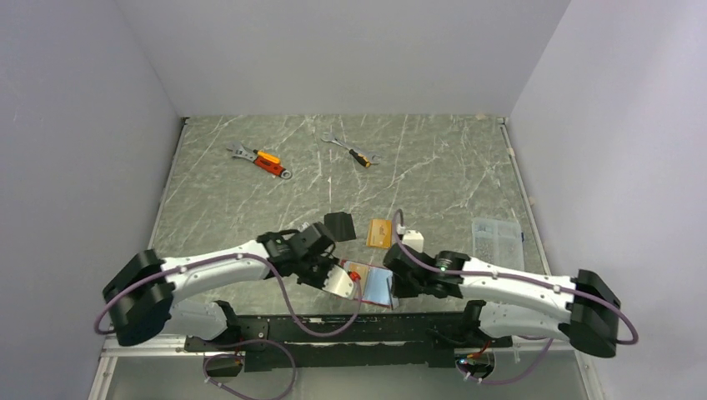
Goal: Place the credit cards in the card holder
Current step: Turn over the card slot in the card holder.
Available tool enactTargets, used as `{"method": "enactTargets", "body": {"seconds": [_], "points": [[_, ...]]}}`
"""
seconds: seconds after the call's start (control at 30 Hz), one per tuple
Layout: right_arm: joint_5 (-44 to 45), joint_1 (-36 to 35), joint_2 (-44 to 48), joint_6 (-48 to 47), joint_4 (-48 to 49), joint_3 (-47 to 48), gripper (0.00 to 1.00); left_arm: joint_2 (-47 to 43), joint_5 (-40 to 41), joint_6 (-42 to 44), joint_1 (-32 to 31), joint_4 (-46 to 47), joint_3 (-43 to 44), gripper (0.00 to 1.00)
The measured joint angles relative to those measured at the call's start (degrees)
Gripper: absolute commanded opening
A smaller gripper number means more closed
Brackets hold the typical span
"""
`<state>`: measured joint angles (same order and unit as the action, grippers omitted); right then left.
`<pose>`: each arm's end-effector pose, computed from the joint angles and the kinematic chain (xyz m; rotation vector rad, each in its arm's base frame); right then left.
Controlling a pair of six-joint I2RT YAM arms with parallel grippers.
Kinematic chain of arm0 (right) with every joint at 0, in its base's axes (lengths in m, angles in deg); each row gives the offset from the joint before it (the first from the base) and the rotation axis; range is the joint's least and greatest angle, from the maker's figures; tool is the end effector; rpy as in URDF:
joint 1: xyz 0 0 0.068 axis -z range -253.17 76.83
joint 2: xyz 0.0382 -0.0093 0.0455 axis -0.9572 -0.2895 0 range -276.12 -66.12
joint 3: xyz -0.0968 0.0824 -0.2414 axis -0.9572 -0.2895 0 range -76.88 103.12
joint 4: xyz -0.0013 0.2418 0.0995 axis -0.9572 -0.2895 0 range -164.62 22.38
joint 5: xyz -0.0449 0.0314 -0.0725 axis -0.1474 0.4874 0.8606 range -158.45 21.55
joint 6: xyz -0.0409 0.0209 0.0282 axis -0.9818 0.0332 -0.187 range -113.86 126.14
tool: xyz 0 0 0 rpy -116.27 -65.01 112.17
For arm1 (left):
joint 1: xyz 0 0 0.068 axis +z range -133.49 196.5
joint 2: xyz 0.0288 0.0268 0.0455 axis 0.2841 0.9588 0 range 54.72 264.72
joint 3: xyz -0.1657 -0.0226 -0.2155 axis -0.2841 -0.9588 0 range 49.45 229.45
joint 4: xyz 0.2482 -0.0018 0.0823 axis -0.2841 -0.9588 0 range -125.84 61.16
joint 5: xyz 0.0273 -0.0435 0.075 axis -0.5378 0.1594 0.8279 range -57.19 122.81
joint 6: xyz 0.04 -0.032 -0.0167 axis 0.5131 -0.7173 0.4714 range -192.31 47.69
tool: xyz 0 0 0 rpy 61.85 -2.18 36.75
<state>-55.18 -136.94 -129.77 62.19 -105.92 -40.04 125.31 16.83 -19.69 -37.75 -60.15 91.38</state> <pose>0.0933 0.1706 0.1946 -0.1128 2.7027 0.3583 0.1265 -0.1927 0.2040 2.1450 1.4689 -0.3746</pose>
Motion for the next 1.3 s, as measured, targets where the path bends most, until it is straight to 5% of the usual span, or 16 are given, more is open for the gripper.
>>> {"method": "enactTargets", "body": {"seconds": [0.33,1.3], "points": [[-7.26,4.61,15.08,5.11,3.52,-11.17,0.00,11.80,5.29,-0.07,-8.31,4.28,1.99,0.15],[-14.32,12.48,16.20,3.50,5.33,-13.18,0.00,12.50,6.84,-0.07,-9.70,6.45,1.62,0.08]]}}
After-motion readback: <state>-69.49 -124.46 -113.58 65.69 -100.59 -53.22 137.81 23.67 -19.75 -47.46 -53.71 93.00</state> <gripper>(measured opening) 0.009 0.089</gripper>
